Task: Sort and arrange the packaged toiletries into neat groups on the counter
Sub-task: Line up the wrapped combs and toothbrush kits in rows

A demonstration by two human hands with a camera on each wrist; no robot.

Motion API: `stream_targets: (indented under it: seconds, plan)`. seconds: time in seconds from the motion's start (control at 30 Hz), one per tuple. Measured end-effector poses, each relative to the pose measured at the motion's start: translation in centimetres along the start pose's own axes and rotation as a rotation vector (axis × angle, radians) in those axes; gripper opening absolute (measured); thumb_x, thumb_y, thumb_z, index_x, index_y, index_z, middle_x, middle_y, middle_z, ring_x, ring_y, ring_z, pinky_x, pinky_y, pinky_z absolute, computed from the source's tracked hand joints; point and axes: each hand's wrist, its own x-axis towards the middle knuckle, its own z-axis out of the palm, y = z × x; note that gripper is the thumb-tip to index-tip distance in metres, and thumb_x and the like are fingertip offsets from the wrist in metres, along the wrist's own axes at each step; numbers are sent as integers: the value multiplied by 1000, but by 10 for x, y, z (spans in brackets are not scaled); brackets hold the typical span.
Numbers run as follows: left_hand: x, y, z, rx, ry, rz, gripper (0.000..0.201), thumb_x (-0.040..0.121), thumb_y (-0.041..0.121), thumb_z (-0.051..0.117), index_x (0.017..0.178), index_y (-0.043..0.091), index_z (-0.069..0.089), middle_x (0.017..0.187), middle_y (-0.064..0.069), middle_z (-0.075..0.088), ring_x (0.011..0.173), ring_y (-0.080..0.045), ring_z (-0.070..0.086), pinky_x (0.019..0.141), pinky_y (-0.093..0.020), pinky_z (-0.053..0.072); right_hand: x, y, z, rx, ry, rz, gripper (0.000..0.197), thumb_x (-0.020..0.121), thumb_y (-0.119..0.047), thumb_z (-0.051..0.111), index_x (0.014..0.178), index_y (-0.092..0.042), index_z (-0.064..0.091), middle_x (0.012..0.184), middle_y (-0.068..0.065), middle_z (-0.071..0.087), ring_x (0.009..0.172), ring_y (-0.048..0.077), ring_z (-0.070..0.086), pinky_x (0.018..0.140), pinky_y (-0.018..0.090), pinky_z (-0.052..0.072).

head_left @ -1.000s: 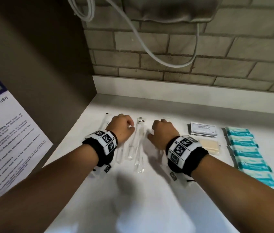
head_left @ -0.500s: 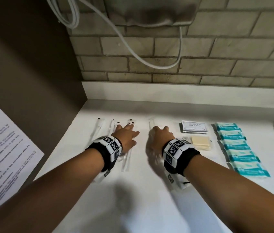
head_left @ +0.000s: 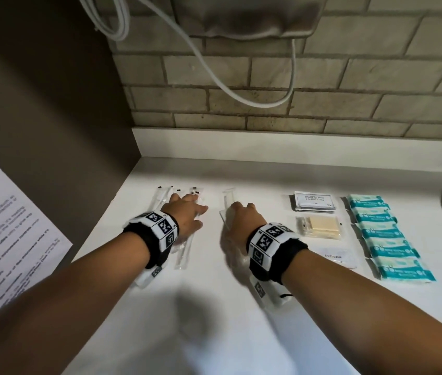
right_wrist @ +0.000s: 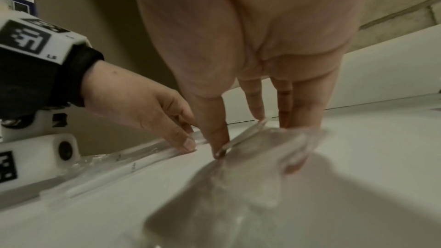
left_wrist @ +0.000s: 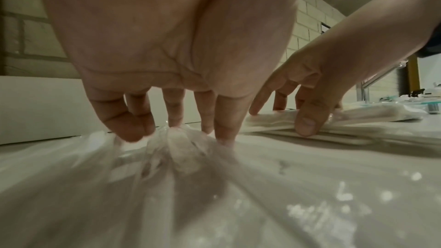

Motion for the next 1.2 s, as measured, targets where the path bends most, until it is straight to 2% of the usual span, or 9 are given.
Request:
stream_targets:
  seconds: [0.13,0.2,0.37,0.47,0.63,0.77,0.93,1.1,1.2]
  plan:
    - [-9,17,-1,-128,187,67,37,90,43,55,125,31,62,137,3,47,126,-23,35,102,-32,32,5,8,-5,1,18,-11,43,86,-16,59,127,-11,49,125,11,49,108,31,60,90,37,52]
    - [-10,29,3,-239,172,47,40,88,50,57,119,24,64,121,1,58,114,-20,53,93,-28,42,7,16,-9,11,32,-16,42,84,-17,60,125,-11,51,124,10,54,106,29,61,86,33,52]
    - [-2,57,11,-335,122,-52,67,80,63,59,128,16,53,122,-5,64,108,-23,62,89,-32,50,12,35,-23,238,71,16,55,77,-15,75,128,-15,54,117,10,65,100,25,64,80,24,49]
    - [1,72,9,-360,124,-68,68,81,62,60,127,13,54,120,-7,64,106,-25,62,85,-32,50,14,41,-20,377,90,12,52,75,-10,76,123,-16,58,109,14,70,94,30,69,87,37,56]
    - [1,86,-3,-430,148,-56,45,91,51,53,99,9,67,94,-7,69,89,-26,65,77,-33,50,12,48,-25,524,178,-34,48,75,3,72,117,-15,59,73,6,62,78,32,68,81,48,57]
    - [-1,84,-7,-849,73,-24,28,96,35,51,101,11,64,71,-5,63,64,-23,61,62,-34,49,10,45,-38,582,285,-125,51,77,-2,75,120,-21,58,91,4,54,86,37,68,82,47,56]
    - [0,84,-13,-1081,157,-16,26,93,19,61,117,10,56,95,-10,68,68,-22,67,62,-36,58,11,40,-45,621,340,-180,53,76,-1,75,122,-19,57,98,9,54,85,37,68,77,42,58]
    - [1,77,-17,-1062,232,-17,26,91,15,64,114,8,60,88,-6,68,61,-17,66,72,-40,60,9,52,-42,628,398,-121,48,75,-13,80,117,-21,59,88,1,54,72,30,64,70,39,56]
    - [1,68,-18,-1003,255,-33,24,91,14,64,114,7,60,87,-5,68,58,-17,65,68,-36,60,9,68,-39,609,414,-18,41,76,-22,80,112,-21,61,80,-3,56,72,20,58,66,30,46]
